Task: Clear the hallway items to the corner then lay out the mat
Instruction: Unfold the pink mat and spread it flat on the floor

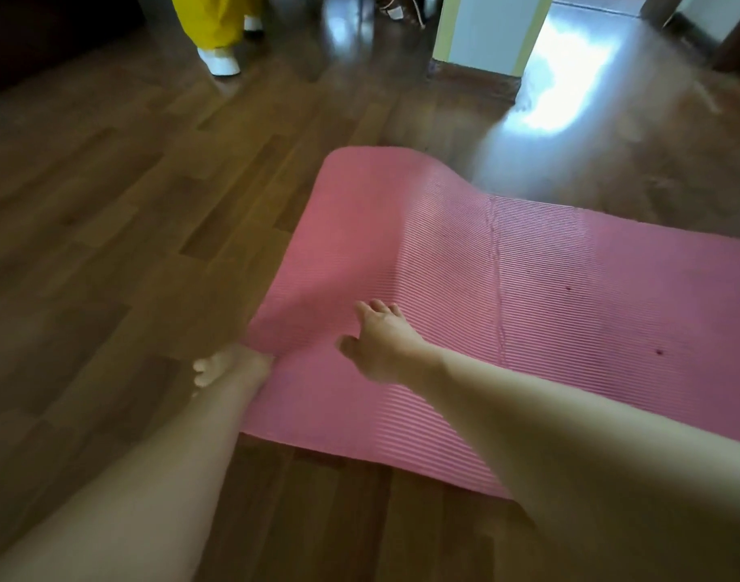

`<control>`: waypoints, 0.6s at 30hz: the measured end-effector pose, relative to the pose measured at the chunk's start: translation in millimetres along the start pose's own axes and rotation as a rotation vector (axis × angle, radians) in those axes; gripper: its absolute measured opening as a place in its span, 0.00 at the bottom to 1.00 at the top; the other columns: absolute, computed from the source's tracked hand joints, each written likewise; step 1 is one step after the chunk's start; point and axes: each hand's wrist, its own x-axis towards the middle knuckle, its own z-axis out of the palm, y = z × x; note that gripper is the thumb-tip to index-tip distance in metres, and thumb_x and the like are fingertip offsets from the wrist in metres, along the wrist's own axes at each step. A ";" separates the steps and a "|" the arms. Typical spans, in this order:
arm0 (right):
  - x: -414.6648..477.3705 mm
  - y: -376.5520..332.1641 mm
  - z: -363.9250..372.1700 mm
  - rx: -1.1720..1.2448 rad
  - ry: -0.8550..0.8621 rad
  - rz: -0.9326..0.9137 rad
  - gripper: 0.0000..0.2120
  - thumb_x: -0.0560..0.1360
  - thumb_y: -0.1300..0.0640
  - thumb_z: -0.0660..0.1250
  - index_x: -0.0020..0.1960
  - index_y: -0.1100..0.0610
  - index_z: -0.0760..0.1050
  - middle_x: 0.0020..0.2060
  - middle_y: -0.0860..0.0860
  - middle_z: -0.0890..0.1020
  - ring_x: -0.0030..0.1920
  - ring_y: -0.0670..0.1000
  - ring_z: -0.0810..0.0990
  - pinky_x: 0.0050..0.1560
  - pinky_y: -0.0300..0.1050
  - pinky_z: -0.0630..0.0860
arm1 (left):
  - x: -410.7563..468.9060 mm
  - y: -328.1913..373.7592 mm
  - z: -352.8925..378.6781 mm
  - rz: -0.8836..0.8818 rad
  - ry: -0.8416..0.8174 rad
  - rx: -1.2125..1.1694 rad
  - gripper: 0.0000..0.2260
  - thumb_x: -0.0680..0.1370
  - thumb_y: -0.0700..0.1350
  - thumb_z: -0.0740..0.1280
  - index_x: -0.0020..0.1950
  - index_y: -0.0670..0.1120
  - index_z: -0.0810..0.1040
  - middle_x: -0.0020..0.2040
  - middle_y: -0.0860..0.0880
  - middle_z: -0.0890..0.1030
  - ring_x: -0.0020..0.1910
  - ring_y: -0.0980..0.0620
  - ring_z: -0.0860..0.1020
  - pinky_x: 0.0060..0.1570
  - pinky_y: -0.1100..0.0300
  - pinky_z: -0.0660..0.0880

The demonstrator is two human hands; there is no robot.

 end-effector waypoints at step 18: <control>-19.4 27.1 -113.1 0.464 0.241 -0.123 0.29 0.78 0.40 0.52 0.70 0.60 0.66 0.42 0.54 0.83 0.44 0.46 0.80 0.48 0.42 0.71 | -195.1 110.0 -24.4 0.799 0.094 0.352 0.32 0.76 0.35 0.59 0.75 0.36 0.45 0.75 0.37 0.51 0.68 0.38 0.67 0.64 0.49 0.69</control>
